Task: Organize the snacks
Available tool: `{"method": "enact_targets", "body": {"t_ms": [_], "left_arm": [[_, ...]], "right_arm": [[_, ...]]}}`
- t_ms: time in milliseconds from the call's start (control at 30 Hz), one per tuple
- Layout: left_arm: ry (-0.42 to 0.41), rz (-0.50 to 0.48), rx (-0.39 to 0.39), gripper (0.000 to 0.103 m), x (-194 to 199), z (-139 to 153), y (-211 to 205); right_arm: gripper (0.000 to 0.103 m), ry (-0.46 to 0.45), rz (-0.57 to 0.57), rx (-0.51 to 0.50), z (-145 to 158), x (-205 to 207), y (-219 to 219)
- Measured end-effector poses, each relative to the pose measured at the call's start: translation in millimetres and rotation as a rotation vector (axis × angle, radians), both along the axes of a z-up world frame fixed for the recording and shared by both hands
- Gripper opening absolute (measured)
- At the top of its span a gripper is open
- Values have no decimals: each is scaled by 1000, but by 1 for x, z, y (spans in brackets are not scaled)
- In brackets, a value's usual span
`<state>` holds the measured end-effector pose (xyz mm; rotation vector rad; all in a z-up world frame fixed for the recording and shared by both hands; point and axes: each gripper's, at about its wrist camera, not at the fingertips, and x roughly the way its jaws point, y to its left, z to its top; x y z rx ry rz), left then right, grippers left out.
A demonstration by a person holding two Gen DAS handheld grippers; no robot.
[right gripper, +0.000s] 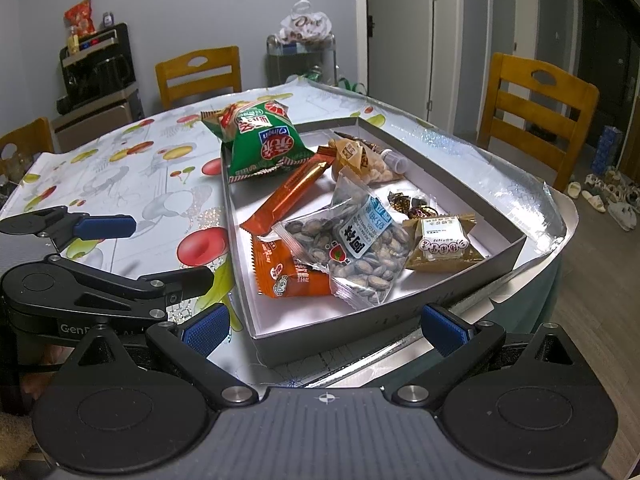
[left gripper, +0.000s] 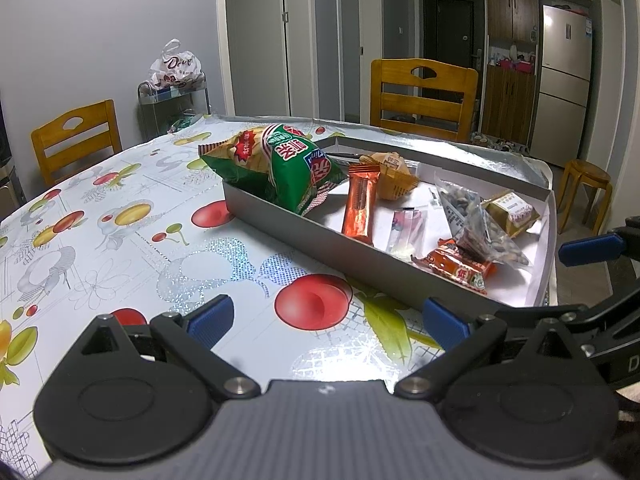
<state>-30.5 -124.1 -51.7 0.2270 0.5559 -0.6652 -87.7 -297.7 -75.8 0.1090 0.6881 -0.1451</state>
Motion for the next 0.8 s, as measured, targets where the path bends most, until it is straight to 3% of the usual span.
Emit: {"method": "enact_targets", "body": {"t_ms": [800], "left_arm": [[5,1,5,102,1,-3,1]], "right_arm": [[103,4,0,4,-1,1,0]]}}
